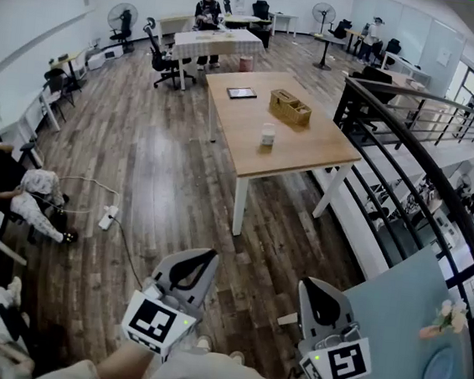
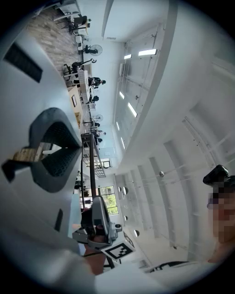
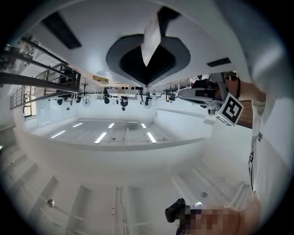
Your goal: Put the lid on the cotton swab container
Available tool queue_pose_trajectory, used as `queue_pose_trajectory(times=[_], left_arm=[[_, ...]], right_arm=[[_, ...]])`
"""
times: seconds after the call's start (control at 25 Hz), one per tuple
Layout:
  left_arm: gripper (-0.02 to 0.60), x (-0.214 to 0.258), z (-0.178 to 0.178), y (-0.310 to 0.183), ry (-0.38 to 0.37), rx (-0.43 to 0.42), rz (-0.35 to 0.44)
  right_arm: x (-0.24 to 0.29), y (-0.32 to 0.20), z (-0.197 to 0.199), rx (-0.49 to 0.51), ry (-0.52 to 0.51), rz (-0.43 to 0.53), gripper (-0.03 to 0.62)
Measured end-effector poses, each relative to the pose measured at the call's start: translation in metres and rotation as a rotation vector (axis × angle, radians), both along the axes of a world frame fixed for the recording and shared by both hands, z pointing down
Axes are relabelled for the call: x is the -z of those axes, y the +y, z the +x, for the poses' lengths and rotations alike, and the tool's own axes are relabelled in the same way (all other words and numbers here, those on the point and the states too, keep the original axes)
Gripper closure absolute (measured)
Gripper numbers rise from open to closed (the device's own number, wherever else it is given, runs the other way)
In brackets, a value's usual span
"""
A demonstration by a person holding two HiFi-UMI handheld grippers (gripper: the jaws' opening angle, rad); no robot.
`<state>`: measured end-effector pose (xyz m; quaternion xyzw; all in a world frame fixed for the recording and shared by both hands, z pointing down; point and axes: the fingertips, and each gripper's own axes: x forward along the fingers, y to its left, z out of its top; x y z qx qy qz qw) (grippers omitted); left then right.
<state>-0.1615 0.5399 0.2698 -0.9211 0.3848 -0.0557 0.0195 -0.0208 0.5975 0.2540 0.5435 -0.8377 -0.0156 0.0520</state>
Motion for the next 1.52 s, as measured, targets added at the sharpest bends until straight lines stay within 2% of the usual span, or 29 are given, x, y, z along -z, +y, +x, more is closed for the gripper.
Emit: queue_pose_trajectory(times=[0.2,0.56,0.76,0.96,1.28,1.52], left_arm=[[0.56,-0.002,-0.013,-0.012,-0.005,-0.004,0.002],[0.56,-0.009,-0.051,-0.043,0.005,-0.016,0.002],[0.56,-0.017,-0.085,-0.059,0.017,-0.011,-0.019],[0.56,-0.029,-0.102,-0.079,0.011,-0.025,-0.029],[0.56,-0.045,-0.095,-0.135,-0.001,-0.038,-0.041],[0.56,-0.051,-0.06,-0.203,-0.024,-0.044,-0.043]], right_arm=[[0.007,-0.009,-0.016,0.033,-0.067,0.032,0.568],[-0.008,-0.045,-0.062,0.041,-0.033,0.0,0.568],[-0.015,-0.058,-0.083,0.008,-0.015,-0.029,0.568],[-0.028,-0.076,-0.084,-0.045,-0.021,-0.045,0.568],[-0.048,-0.128,-0.066,-0.085,-0.029,-0.076,0.568],[-0.056,-0.2,-0.033,-0.082,-0.033,-0.075,0.568]])
